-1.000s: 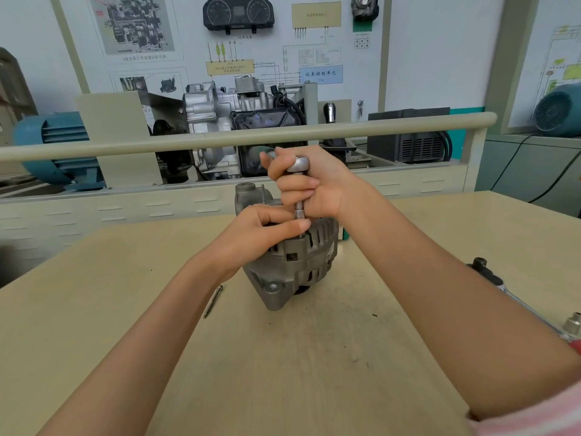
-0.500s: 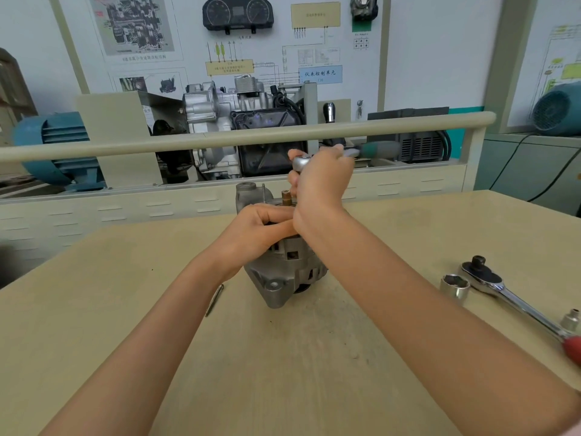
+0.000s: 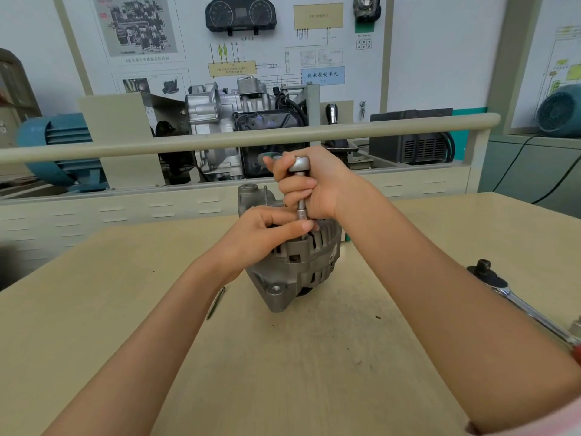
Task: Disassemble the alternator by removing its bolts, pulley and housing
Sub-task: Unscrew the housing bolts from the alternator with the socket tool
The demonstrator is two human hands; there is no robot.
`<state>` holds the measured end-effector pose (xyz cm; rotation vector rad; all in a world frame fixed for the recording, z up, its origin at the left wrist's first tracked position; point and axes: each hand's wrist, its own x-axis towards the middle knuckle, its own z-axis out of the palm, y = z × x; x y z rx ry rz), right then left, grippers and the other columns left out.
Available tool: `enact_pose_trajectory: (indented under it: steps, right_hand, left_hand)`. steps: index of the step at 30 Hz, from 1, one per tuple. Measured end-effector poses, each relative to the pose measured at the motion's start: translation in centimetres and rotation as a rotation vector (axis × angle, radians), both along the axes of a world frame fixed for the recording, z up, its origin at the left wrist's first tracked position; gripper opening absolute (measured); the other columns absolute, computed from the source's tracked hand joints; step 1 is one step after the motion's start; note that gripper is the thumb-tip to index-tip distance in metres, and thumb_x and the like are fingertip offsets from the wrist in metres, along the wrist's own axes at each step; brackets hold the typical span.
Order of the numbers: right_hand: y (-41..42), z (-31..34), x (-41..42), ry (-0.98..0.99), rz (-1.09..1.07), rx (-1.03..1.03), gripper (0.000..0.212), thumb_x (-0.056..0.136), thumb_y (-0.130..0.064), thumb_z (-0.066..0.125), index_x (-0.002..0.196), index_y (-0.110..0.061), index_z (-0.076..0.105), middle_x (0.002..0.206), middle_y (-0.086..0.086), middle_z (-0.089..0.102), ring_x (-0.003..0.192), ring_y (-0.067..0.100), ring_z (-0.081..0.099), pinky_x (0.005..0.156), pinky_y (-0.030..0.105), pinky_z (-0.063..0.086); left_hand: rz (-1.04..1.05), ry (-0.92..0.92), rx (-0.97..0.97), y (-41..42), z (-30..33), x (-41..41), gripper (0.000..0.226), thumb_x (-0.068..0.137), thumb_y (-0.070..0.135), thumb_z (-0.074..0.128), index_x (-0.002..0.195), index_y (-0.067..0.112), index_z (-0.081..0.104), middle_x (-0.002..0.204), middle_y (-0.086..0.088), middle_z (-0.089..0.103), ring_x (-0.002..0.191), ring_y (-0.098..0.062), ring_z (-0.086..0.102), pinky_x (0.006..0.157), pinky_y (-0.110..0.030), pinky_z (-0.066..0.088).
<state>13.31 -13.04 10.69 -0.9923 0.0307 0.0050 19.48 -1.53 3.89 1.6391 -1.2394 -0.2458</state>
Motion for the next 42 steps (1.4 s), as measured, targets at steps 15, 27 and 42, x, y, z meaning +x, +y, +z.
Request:
enact_pose_trajectory:
  steps: [15,27,42]
  right_hand:
    - [0.6,0.2,-0.6,-0.044,-0.213,-0.045,0.029,0.097,-0.012,0.024,0.073,-0.014,0.040,0.044,-0.008,0.045,0.024,0.005,0.018,0.032,0.015,0.012]
    - [2.5,-0.9,-0.4,-0.117,-0.651,0.076,0.035,0.104,-0.026,0.019,0.077,-0.016,0.039,0.057,0.000,0.052,0.030,0.008,0.028,0.033,0.016,0.021]
    - [0.4,0.4,0.1,0.017,-0.077,-0.080,0.029,0.095,-0.011,0.025,0.070,-0.014,0.041,0.043,-0.009,0.045,0.025,0.004,0.017,0.031,0.015,0.012]
  left_hand:
    - [0.020,-0.060,-0.001,0.0,0.2,-0.6,0.059,0.077,0.047,0.061,0.089,-0.011,0.064,0.101,-0.030,0.059,0.087,-0.033,0.058,0.082,-0.037,0.045]
    - [0.007,-0.059,-0.024,-0.1,0.0,-0.4,0.029,0.087,0.022,0.063,0.072,0.044,0.076,0.082,0.025,0.071,0.080,0.009,0.065,0.068,-0.004,0.046]
    - [0.027,0.018,0.027,0.0,0.1,-0.2,0.018,0.091,0.027,0.059,0.096,0.024,0.076,0.097,0.006,0.075,0.094,-0.005,0.068,0.081,-0.011,0.050]
